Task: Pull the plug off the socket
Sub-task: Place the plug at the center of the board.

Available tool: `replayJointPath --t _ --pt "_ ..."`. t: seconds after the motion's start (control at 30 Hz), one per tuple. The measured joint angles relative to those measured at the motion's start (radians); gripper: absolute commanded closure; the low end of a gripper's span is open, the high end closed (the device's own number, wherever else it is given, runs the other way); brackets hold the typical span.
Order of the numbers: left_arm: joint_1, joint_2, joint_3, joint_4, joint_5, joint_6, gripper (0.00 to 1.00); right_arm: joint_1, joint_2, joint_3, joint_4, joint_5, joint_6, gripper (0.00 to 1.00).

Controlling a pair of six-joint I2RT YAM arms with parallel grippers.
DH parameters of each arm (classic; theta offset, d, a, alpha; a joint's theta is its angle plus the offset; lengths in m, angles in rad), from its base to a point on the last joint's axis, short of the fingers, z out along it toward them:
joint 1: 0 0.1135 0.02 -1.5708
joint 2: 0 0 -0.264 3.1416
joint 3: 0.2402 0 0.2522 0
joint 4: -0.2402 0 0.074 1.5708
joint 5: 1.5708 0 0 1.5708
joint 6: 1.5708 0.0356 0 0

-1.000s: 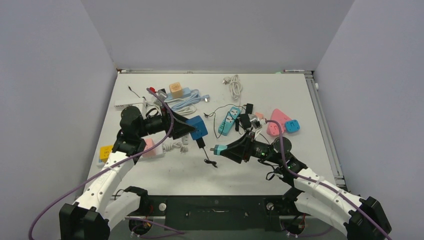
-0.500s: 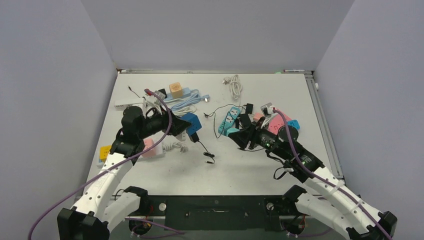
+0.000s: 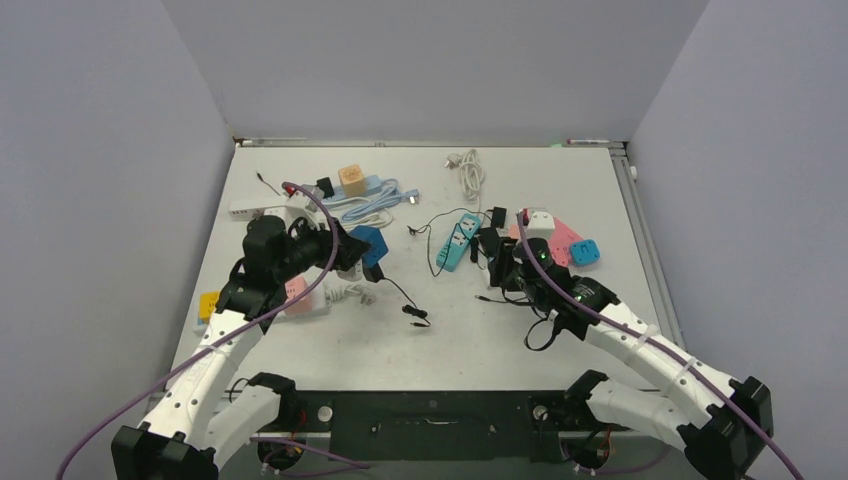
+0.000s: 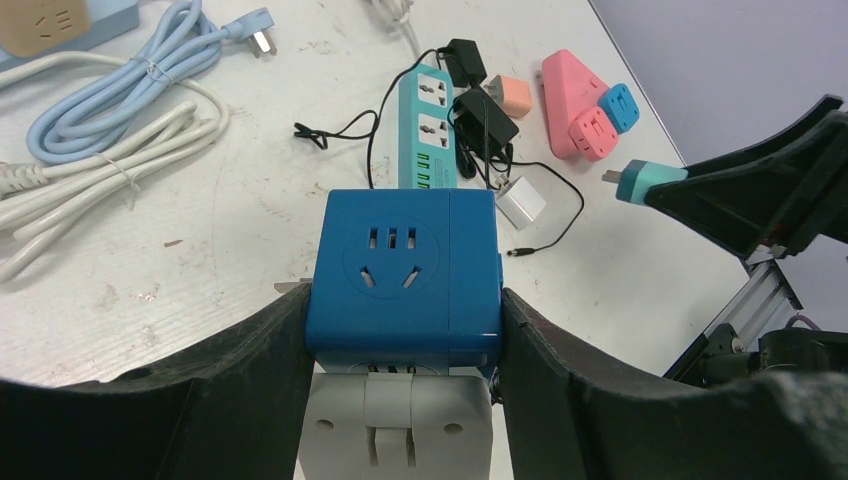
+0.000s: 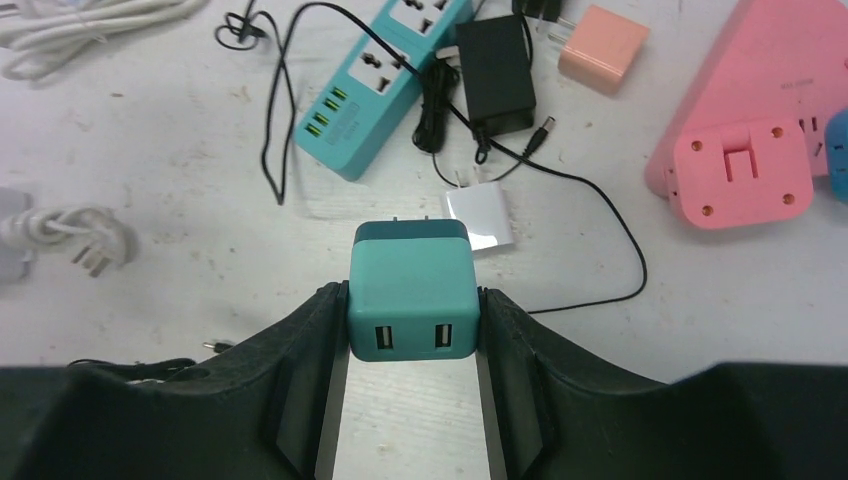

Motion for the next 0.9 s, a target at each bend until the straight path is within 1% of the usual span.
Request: replayJointPath --t 0.13,0.27,0.47,0.57,0.9 --pt "0.0 0.001 0.0 0.0 0.0 0.0 1.0 0.0 0.06 -0.037 0.02 0.048 0.005 0.95" --pt "0.0 0.001 0.0 0.0 0.003 0.0 1.0 -0.03 0.138 -0.065 0.061 0.044 0.009 0.95" --pt "-0.003 0.001 0.0 0.0 0.005 0.0 1.0 -0.166 0.174 -0.102 0.133 0.02 0.01 0.95" --pt "-0.005 0.001 0.0 0.0 0.007 -0.001 1.0 -0.212 0.207 -0.113 0.181 0.002 0.006 0.95" --pt "-0.008 0.001 0.0 0.0 0.01 -0.001 1.0 -0.243 0.349 -0.145 0.315 -0.055 -0.004 0.94"
